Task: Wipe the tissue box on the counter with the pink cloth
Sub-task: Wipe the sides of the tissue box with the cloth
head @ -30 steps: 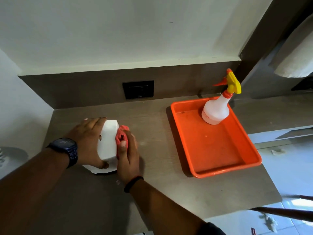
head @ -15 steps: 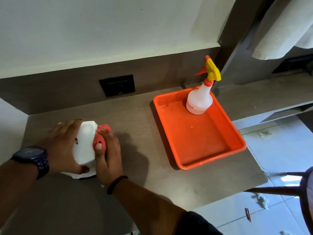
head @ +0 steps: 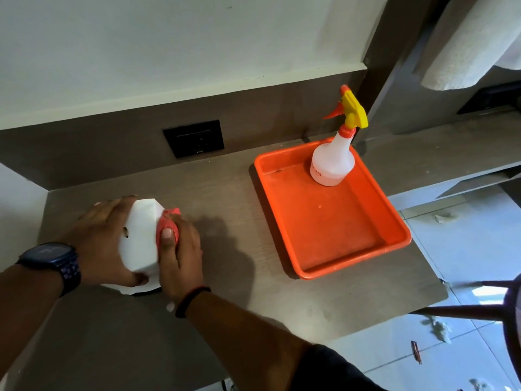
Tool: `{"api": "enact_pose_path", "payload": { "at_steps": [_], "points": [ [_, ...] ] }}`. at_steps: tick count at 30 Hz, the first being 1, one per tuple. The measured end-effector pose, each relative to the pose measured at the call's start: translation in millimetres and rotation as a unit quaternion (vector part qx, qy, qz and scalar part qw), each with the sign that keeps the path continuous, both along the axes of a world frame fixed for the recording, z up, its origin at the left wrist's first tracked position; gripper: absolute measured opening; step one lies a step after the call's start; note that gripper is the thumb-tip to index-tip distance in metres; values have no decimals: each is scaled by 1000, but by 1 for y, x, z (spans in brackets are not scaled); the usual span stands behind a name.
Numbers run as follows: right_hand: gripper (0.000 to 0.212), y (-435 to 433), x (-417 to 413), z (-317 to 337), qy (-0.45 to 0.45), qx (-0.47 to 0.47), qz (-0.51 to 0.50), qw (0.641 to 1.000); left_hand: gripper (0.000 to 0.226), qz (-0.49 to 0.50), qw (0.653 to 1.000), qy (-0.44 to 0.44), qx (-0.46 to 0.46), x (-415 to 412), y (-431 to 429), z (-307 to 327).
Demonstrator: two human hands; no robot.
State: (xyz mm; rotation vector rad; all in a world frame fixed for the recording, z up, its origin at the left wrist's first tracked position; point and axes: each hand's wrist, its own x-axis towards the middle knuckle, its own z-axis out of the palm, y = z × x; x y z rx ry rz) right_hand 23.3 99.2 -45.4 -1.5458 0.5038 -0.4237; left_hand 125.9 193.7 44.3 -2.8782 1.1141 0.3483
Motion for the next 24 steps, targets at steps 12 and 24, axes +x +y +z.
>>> {"api": "enact_pose_path", "payload": {
  "at_steps": [12, 24],
  "points": [
    [71, -21, 38, 9, 78, 24, 21, 996, 144, 11, 1000, 19, 10, 1, 0, 2],
    [51, -23, 54, 23, 28, 27, 2, 999, 145, 10, 1000, 23, 14, 1, 1, 1]
  ]
}}
